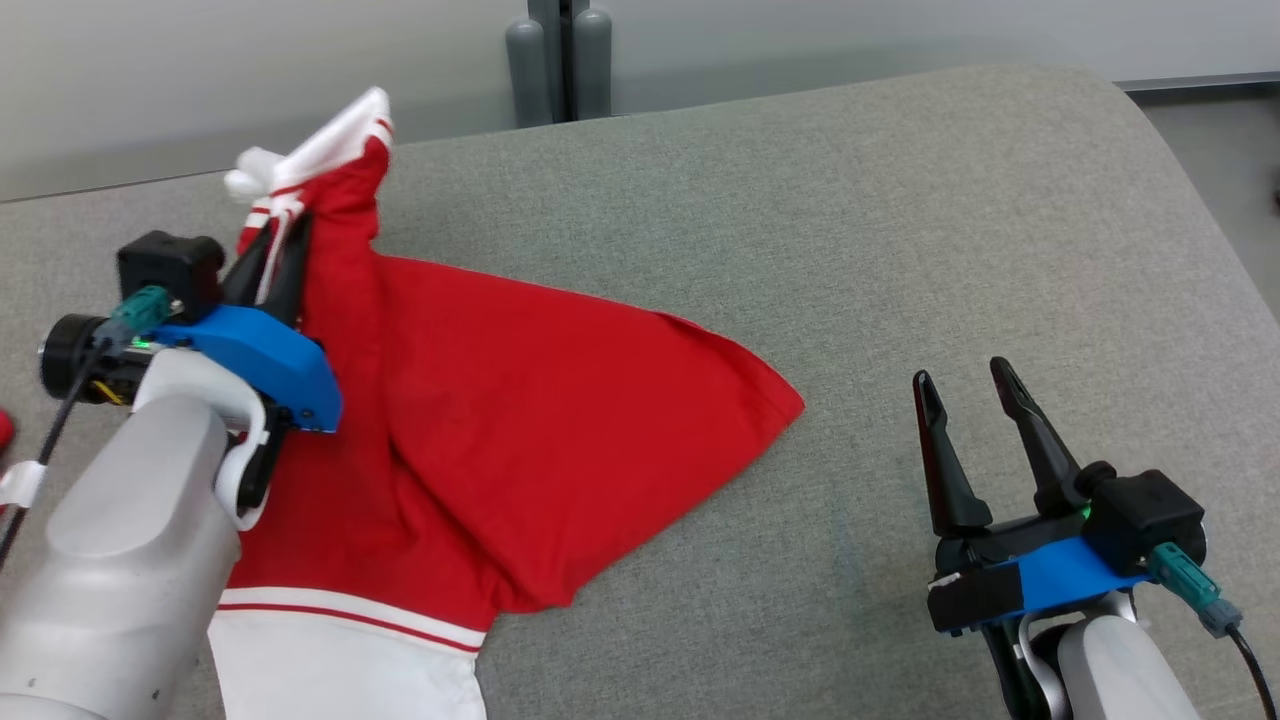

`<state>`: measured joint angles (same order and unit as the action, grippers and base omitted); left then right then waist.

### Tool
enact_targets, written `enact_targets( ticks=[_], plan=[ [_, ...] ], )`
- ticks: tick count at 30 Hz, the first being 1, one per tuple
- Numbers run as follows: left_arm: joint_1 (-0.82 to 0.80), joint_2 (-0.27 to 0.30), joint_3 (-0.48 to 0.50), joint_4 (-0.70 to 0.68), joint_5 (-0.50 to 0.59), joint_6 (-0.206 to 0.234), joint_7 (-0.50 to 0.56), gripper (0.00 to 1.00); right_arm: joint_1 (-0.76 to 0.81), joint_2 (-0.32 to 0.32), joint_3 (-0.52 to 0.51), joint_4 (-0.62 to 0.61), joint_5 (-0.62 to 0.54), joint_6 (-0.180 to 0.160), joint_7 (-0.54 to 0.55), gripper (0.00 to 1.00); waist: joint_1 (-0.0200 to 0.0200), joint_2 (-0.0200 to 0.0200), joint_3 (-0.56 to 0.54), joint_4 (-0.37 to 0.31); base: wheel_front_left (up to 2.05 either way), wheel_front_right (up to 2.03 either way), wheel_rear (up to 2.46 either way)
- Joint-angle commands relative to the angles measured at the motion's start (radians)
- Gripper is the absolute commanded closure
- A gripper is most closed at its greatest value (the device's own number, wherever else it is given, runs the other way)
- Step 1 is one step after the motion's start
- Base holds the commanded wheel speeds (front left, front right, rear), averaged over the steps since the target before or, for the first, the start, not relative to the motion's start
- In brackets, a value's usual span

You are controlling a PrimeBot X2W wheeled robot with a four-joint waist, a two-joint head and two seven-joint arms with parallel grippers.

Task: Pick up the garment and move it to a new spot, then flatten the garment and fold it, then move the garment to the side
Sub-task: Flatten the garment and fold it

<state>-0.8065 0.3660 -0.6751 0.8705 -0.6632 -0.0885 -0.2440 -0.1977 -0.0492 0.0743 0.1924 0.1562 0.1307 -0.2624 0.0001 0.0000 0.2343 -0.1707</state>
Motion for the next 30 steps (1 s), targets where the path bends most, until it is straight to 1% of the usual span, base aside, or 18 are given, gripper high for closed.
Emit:
enact_targets(
  ticks=[1,5,6,7,8,10,13,18,23,26,30],
  plan=[
    [-0.012,0.008,0.017,0.007,-0.010,0.006,-0.008,1.00,-0.008,-0.002,-0.003,0.002,-0.007,0.000,-0.004,0.00,-0.0001,0.0000,0.001,-0.004,0.00,0.00,0.00],
    [-0.005,0.031,0.069,0.019,-0.020,0.021,-0.020,1.00,-0.006,-0.002,0.001,0.012,-0.006,0.000,-0.004,0.00,-0.0001,0.0000,0.003,-0.012,0.00,0.00,0.00],
    [0.002,0.033,0.073,0.022,-0.016,0.024,-0.021,0.94,-0.004,-0.002,0.004,0.015,-0.005,0.000,-0.004,0.00,-0.0001,0.0000,0.004,-0.013,0.00,0.00,0.00],
    [0.007,0.032,0.074,0.023,-0.009,0.024,-0.022,0.22,-0.003,-0.002,0.006,0.017,-0.003,0.000,-0.004,0.00,-0.0001,0.0000,0.004,-0.013,0.00,0.00,0.00],
    [0.009,0.033,0.080,0.013,-0.001,0.030,-0.022,0.00,-0.003,-0.002,0.008,0.019,-0.001,0.000,-0.004,0.00,-0.0001,0.0000,0.004,-0.013,0.00,0.00,0.00],
    [0.023,0.037,0.115,-0.031,0.017,0.041,-0.023,0.00,-0.001,-0.002,0.008,0.021,0.002,0.000,-0.004,0.00,-0.0001,0.0000,0.002,-0.010,0.00,0.00,0.00],
    [0.082,0.039,0.175,-0.128,0.067,0.071,-0.022,0.00,0.006,-0.002,0.001,0.025,0.002,0.000,-0.004,0.00,-0.0001,0.0000,-0.010,0.004,0.00,0.00,0.00],
    [0.229,0.023,0.322,-0.334,0.152,0.104,-0.022,0.00,0.019,-0.002,-0.012,0.034,-0.006,0.000,-0.004,0.00,-0.0001,0.0000,-0.041,0.037,0.00,0.00,0.00],
    [0.406,-0.016,0.455,-0.507,0.242,0.116,-0.021,0.00,0.034,-0.002,-0.024,0.036,-0.011,0.000,-0.004,0.00,-0.0001,0.0000,-0.072,0.076,0.00,0.00,0.00],
    [0.495,-0.044,0.515,-0.585,0.298,0.113,-0.021,0.00,0.042,-0.003,-0.036,0.037,-0.015,0.000,-0.004,0.00,-0.0001,0.0000,-0.080,0.104,0.00,0.00,0.00],
    [0.582,-0.087,0.585,-0.661,0.355,0.098,-0.022,0.00,0.050,-0.002,-0.048,0.041,-0.021,0.000,-0.004,0.00,-0.0001,0.0000,-0.086,0.143,0.00,0.00,0.00]
  ],
)
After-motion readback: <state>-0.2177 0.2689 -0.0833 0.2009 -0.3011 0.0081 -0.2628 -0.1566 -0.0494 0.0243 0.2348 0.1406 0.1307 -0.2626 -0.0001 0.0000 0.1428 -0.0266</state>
